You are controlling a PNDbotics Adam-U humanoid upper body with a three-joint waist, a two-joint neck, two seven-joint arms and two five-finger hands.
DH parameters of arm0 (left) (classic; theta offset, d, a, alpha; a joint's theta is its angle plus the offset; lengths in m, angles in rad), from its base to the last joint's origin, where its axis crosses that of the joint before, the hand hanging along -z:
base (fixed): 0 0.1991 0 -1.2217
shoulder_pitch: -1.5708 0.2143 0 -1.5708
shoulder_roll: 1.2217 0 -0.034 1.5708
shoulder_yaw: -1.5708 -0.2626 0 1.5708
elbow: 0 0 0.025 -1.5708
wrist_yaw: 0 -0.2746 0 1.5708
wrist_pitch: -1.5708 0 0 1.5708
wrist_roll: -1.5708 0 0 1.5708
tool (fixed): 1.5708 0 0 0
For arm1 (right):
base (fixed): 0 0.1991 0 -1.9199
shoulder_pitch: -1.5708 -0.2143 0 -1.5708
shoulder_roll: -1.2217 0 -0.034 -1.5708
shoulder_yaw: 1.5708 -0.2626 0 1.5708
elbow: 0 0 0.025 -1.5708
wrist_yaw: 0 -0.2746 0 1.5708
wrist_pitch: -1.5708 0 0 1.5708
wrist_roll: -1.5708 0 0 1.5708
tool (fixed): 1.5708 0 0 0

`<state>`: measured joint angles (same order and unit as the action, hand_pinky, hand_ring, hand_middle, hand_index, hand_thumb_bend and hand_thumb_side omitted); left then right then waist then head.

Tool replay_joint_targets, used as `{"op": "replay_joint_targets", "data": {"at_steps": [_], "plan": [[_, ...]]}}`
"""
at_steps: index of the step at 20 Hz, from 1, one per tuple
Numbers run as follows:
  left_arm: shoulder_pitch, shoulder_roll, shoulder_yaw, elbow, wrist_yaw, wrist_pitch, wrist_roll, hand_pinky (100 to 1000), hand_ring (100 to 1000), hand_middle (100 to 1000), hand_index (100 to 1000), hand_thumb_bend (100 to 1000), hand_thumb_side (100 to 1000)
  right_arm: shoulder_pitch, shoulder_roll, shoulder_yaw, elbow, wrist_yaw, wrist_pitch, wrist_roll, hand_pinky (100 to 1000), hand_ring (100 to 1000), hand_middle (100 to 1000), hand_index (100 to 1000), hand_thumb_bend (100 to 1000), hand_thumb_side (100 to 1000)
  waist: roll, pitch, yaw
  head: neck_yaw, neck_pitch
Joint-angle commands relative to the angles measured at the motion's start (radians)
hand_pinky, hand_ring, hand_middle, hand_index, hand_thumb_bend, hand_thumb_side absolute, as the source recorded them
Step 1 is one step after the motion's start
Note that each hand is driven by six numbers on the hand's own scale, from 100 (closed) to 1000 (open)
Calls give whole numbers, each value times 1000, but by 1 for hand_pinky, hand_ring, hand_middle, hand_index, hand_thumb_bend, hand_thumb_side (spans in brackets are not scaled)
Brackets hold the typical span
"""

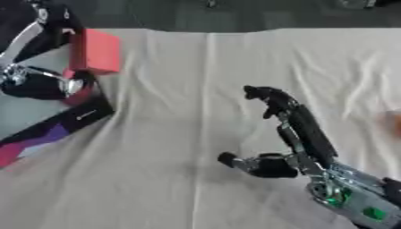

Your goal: Pick up the objects with one hand, pass them to the other hand, and then place them into the box on the other side of the table.

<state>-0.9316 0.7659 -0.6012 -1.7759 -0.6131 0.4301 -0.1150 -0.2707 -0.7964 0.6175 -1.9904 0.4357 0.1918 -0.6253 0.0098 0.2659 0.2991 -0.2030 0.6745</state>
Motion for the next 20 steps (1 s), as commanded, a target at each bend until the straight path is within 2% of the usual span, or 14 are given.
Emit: {"op": "replay_joint_targets", "data": {"at_steps": [1, 8, 14, 20], "plan": [[1, 40, 36, 21, -8, 8, 20, 713, 529, 339, 417, 459, 100, -1, -14, -12, -10, 9, -1, -9, 494, 845, 722, 892, 722, 445, -5, -16, -3, 26, -17], [30, 43, 70, 112, -38, 16, 65, 707, 531, 342, 420, 479, 100, 5, -15, -14, -10, 16, -3, -23, 495, 845, 722, 892, 720, 444, -12, -13, -7, 66, -30], [41, 29, 86, 214, -76, -3, 98, 704, 540, 350, 429, 499, 100, 10, -8, -15, -10, 18, -1, -33, 495, 845, 722, 892, 720, 446, -19, -12, -12, 79, -33], [38, 17, 94, 278, -118, -24, 95, 695, 581, 398, 487, 573, 100, 12, -3, -9, -10, 24, 5, -34, 494, 845, 722, 891, 718, 448, -20, -10, -12, 81, -32]]}}
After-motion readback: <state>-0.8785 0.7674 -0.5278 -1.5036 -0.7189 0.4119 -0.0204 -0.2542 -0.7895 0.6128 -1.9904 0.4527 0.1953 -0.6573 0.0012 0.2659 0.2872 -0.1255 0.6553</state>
